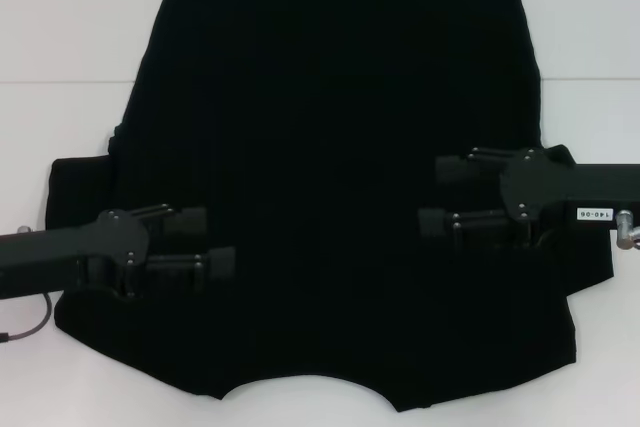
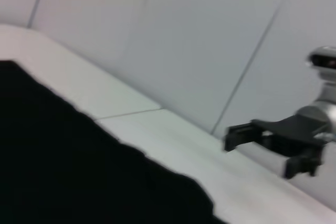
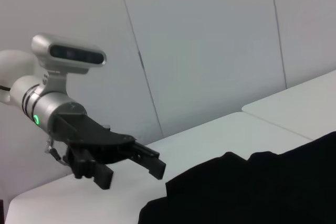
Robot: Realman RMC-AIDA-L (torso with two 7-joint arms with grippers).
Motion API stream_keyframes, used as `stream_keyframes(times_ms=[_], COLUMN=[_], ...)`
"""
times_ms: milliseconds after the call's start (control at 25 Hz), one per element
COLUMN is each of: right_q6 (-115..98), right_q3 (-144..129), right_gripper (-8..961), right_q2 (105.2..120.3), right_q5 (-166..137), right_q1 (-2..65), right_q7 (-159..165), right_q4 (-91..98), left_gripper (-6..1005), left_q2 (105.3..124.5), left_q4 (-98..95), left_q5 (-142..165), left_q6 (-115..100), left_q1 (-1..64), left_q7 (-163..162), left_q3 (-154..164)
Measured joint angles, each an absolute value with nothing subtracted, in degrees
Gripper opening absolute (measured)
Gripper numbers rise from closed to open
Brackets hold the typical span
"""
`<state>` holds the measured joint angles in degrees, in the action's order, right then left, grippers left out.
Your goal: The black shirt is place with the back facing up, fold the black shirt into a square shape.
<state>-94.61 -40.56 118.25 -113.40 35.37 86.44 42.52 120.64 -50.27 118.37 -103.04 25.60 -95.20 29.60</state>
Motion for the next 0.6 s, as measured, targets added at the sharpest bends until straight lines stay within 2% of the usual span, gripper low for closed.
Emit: stream_keyframes(times_ms=[320, 600], right_q6=[-92.74, -91.5], right_q3=[-40.78, -40.57], right_gripper=[916, 917], right_q2=[118.62, 119.04], right_q5=[-113.3, -113.29], right_q1=[36.65, 37.68], right_q7=[86.41, 86.39], right_q4=[41.15, 39.95], left_gripper=[889, 876], left_q2=[120.08, 118.64], left_q4=[-51.44, -58.28], left_q5=[120.64, 130.71], left_q6=[-99.29, -93.28], left_q1=[25.83, 26.1], left_q7=[-101.27, -119.31], left_q3=[28.03, 23.2])
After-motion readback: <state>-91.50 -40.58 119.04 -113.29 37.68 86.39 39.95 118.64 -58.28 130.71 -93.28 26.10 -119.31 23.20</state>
